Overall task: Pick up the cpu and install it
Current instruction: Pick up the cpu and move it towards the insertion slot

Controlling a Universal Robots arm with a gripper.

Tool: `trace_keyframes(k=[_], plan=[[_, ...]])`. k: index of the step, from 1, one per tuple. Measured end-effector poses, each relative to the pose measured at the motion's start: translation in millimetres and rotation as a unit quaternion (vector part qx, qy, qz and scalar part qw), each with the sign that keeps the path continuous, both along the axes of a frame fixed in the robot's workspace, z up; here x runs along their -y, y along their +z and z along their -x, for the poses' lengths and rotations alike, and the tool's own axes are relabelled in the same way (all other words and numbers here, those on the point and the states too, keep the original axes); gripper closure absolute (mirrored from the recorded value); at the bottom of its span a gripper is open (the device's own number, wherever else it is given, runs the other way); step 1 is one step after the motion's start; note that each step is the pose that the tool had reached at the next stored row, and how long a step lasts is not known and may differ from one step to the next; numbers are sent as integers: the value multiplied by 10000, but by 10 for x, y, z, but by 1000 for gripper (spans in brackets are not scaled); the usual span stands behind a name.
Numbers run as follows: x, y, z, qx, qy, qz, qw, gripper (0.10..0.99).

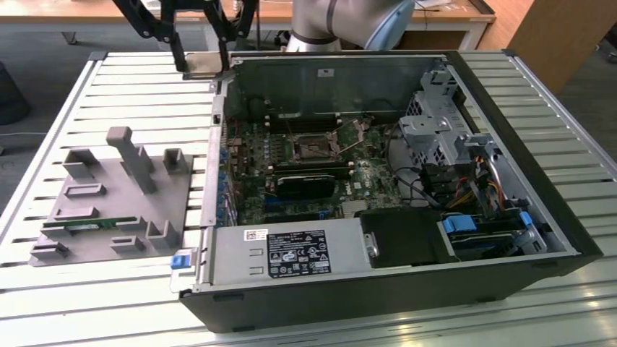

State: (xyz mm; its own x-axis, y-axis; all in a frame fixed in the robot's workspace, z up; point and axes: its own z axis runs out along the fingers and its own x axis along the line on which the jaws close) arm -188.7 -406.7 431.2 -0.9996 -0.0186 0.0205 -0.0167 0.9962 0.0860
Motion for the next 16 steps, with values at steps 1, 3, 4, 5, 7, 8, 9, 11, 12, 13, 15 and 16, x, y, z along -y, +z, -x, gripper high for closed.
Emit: trace_keyframes(k=[1, 3, 4, 5, 7, 8, 9, 11, 12, 13, 15, 16], plan=[[-1, -1, -12, 0, 0, 0, 10000, 557], [-2, -2, -33, 0, 0, 0, 10000, 557], [-3, -3, -41, 0, 0, 0, 10000, 557], [-3, -3, -50, 0, 0, 0, 10000, 557], [-3, -4, -65, 0, 0, 0, 10000, 557], [-3, -5, -72, 0, 0, 0, 10000, 557], [-3, -6, -77, 0, 0, 0, 10000, 557], [-4, -7, -92, 0, 0, 0, 10000, 557], [-4, -8, -100, 0, 0, 0, 10000, 557], [-4, -9, -108, 0, 0, 0, 10000, 557], [-4, -11, -127, 0, 0, 0, 10000, 557], [-4, -12, -137, 0, 0, 0, 10000, 557]])
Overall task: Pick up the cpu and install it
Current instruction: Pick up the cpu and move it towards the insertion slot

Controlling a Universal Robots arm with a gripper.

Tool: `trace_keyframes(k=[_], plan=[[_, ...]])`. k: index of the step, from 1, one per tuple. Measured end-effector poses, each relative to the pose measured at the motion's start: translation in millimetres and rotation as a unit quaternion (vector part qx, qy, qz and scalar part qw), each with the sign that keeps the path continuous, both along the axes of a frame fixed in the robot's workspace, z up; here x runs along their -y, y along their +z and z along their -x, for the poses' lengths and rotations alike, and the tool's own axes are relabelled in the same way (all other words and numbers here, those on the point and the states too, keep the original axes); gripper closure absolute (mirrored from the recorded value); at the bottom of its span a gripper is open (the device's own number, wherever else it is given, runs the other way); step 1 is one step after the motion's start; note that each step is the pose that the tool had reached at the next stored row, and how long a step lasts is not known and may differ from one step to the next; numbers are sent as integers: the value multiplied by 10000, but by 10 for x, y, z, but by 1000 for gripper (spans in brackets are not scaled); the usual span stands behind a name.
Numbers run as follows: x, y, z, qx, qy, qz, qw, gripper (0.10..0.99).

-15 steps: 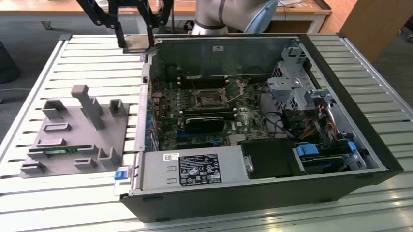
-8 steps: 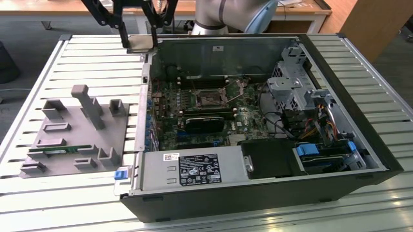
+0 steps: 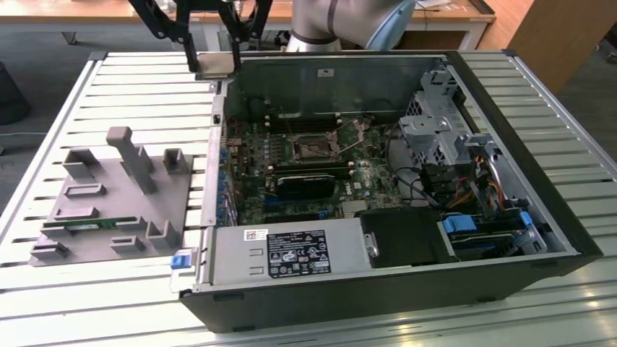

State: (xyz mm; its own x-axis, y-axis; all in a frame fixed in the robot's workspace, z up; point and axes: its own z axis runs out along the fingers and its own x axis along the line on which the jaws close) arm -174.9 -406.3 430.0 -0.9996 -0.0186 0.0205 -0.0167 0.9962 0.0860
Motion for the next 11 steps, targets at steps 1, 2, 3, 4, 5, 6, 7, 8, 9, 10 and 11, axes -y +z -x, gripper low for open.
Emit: trace_keyframes(k=[1, 2, 3, 4, 5, 6, 7, 8, 9, 10, 11], plan=[[0, -1, -9, 0, 0, 0, 10000, 557], [0, -2, -17, 0, 0, 0, 10000, 557], [-1, -3, -26, 0, 0, 0, 10000, 557], [-1, -3, -35, 0, 0, 0, 10000, 557], [-1, -4, -43, 0, 0, 0, 10000, 557], [-1, -5, -52, 0, 0, 0, 10000, 557], [-1, -6, -59, 0, 0, 0, 10000, 557], [-1, -8, -64, 0, 0, -1, 10000, 557], [-1, -9, -71, 0, 0, 0, 10000, 557], [-1, -9, -79, 0, 0, 0, 10000, 557], [-1, -10, -87, 0, 0, 0, 10000, 557]])
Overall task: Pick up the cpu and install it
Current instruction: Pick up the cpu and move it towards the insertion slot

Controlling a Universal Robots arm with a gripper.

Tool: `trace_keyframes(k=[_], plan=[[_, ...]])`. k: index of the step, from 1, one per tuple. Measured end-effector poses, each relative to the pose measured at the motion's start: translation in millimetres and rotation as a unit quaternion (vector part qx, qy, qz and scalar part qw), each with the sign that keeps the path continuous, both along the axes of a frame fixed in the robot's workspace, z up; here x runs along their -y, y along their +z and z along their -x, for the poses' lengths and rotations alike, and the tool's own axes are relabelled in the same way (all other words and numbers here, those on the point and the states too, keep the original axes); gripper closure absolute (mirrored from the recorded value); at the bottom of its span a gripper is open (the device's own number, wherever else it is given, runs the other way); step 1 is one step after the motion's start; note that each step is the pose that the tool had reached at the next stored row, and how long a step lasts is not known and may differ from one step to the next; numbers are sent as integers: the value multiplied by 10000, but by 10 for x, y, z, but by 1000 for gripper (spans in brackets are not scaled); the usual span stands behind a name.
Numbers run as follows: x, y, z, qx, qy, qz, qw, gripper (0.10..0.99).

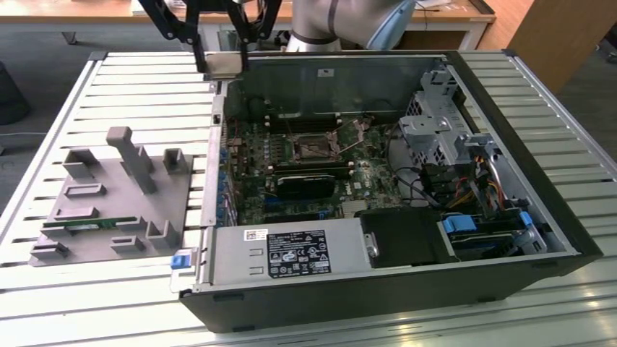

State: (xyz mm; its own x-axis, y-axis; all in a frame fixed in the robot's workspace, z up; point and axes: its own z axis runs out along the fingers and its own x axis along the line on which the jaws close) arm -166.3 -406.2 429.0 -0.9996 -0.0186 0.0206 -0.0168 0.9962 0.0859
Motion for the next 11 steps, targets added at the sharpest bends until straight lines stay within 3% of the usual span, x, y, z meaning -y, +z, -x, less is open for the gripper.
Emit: trace_keyframes(k=[11], plan=[[-24, -8, -110, 0, 0, 0, 10000, 557]])
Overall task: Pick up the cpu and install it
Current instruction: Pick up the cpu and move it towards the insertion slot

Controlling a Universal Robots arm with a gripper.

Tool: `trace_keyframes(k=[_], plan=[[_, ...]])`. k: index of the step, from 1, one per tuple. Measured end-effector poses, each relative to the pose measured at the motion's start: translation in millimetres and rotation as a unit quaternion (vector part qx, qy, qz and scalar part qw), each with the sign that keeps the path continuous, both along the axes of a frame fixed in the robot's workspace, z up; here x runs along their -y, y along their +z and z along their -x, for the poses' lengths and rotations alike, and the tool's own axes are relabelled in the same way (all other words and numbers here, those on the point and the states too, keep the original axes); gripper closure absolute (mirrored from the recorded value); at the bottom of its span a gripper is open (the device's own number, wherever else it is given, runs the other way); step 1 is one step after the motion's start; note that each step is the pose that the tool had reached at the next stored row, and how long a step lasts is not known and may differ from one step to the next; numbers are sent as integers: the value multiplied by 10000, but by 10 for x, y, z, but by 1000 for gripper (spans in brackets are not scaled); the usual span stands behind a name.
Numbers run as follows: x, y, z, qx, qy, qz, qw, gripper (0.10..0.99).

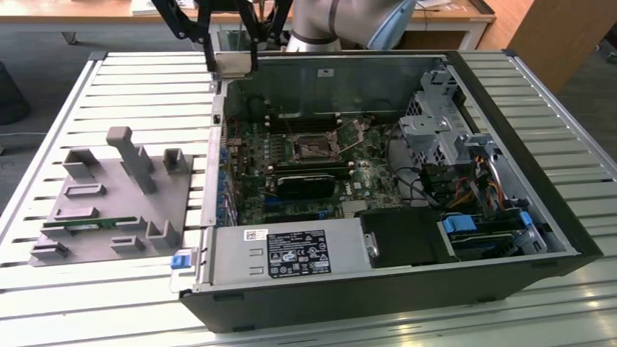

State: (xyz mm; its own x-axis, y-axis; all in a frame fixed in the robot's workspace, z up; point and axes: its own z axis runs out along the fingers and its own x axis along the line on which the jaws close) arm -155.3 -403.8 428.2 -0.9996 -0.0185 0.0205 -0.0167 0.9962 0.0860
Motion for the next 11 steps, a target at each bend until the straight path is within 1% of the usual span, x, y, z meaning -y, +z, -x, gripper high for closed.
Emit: trace_keyframes(k=[2, 5, 11], plan=[[-9, -2, -23, 0, 0, -1, 10000, 557], [-41, -7, -78, 0, 0, -3, 10000, 557], [-117, -29, -245, 0, 0, -6, 10000, 557]])
